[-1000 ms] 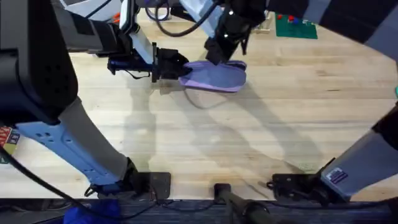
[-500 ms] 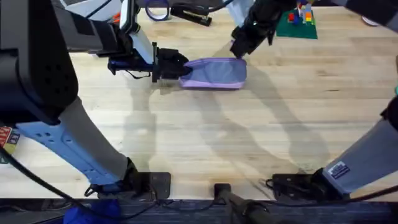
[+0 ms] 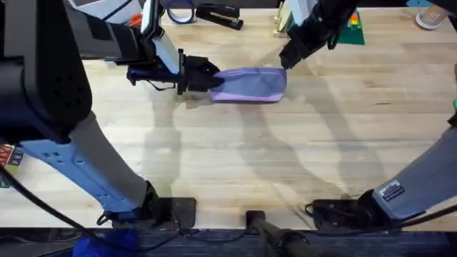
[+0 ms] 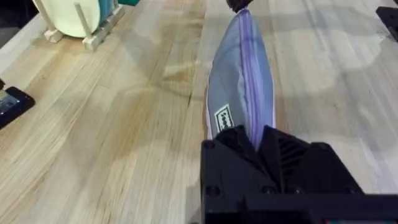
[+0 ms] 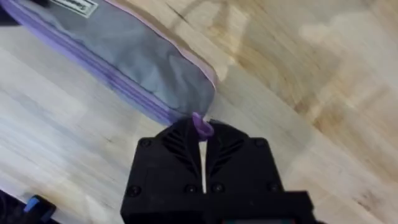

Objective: Unzip the bag, pick up the pens from the table one at a time and place them inside, then zip the bag closed.

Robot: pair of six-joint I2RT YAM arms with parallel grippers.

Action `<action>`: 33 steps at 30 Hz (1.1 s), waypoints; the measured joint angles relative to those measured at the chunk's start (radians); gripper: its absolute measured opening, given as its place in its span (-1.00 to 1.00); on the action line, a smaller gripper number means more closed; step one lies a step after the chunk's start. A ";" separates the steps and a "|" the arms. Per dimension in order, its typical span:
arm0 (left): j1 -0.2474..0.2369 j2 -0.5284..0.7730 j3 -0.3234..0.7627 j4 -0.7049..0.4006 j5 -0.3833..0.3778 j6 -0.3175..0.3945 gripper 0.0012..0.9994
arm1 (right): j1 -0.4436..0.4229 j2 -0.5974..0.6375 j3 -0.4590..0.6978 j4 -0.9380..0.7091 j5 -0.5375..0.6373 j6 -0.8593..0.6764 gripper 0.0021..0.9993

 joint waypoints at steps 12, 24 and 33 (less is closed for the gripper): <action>-0.003 0.000 -0.002 -0.011 -0.006 0.000 -0.91 | -0.033 -0.062 -0.275 0.177 -0.012 0.041 -0.94; -0.003 0.000 -0.002 -0.011 -0.006 0.000 -0.91 | -0.034 -0.065 -0.301 0.196 -0.020 0.087 -0.94; -0.003 0.000 -0.002 -0.011 -0.006 0.000 -0.91 | -0.034 -0.065 -0.285 0.170 -0.018 0.091 -0.94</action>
